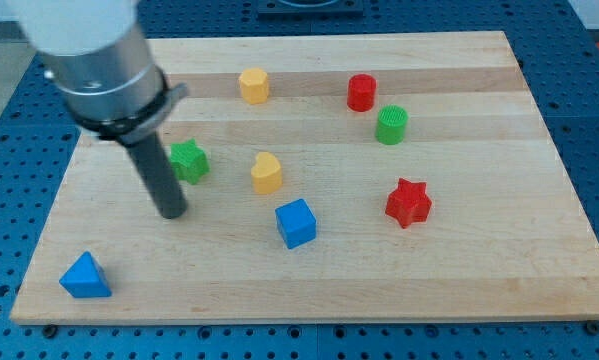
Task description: Slide the blue cube closer to blue triangle
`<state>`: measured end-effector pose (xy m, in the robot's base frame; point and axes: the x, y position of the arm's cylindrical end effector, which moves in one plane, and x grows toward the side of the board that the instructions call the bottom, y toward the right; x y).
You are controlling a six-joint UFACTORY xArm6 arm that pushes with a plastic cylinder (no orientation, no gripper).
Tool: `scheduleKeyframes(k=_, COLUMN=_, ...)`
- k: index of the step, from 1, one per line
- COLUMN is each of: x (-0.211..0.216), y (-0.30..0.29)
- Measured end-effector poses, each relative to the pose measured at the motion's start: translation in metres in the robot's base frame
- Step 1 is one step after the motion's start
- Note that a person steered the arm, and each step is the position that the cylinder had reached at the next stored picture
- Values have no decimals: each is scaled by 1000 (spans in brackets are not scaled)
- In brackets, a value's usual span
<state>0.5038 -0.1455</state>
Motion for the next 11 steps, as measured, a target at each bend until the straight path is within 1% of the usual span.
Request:
scheduleKeyframes(k=1, x=38, y=2)
scheduleKeyframes(k=3, x=49, y=2)
scheduleKeyframes(k=4, x=64, y=27)
scheduleKeyframes(k=5, x=67, y=91)
scheduleKeyframes(k=6, x=97, y=165)
scheduleKeyframes(k=7, x=108, y=215)
scheduleKeyframes(k=8, x=41, y=242)
scheduleKeyframes(k=9, x=12, y=231)
scheduleKeyframes(k=11, x=36, y=182)
